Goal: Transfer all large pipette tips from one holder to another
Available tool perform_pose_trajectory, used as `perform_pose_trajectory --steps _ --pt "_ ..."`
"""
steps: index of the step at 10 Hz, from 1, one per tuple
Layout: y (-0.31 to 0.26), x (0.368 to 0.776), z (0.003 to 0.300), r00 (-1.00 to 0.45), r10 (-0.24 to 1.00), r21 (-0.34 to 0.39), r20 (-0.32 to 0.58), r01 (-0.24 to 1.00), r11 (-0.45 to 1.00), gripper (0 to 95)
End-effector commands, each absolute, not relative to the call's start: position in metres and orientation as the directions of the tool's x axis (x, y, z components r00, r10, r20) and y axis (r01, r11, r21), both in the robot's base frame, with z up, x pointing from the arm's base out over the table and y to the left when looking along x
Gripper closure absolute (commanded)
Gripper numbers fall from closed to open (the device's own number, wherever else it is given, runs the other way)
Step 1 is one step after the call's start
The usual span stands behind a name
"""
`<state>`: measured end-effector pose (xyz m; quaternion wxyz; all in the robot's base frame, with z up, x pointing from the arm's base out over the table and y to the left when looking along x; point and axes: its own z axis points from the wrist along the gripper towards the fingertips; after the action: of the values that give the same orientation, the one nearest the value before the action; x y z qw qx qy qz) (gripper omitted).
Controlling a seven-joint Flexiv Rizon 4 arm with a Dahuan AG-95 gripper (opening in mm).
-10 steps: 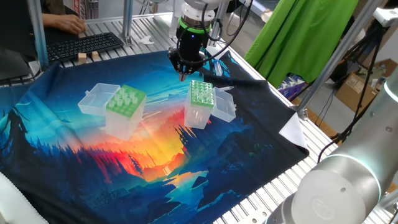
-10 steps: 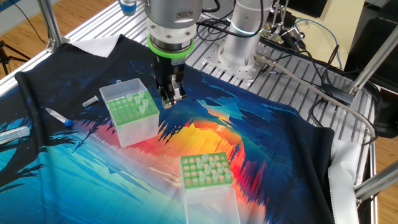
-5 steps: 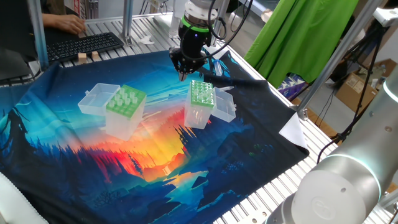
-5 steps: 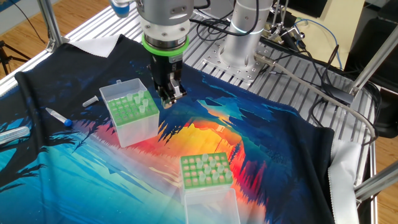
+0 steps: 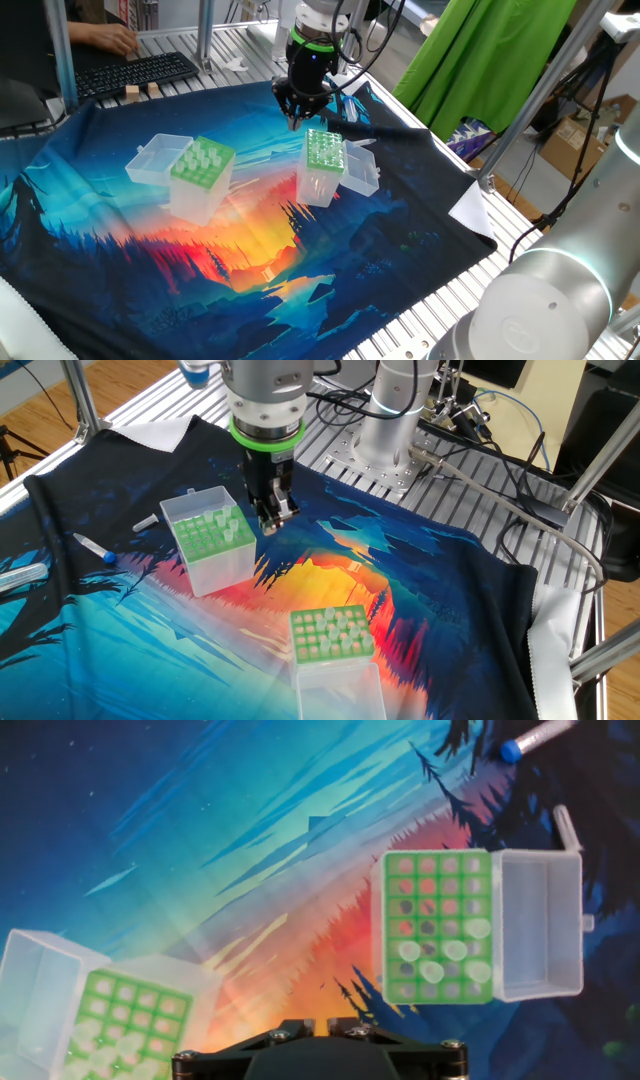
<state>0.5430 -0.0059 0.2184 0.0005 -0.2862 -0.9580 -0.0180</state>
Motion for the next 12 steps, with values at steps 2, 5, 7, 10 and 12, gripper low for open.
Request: perform_pose_trajectory --steps 2,5,7,10,12 --pt "0.007 0.553 0.213 -0.821 0.571 0.034 0.015 0.571 0.82 76.0" --pt "0.033 0.571 0.208 -0.798 0.602 0.031 0.016 0.602 0.798 76.0" --pt "0.044 0.578 0.204 -0.785 0.619 0.032 0.018 0.619 0.784 76.0" --pt "0.062 0.585 0.196 -0.761 0.649 0.036 0.019 0.649 0.76 76.0" --pt "0.071 0.589 0.192 -0.749 0.661 0.049 0.029 0.662 0.748 76.0"
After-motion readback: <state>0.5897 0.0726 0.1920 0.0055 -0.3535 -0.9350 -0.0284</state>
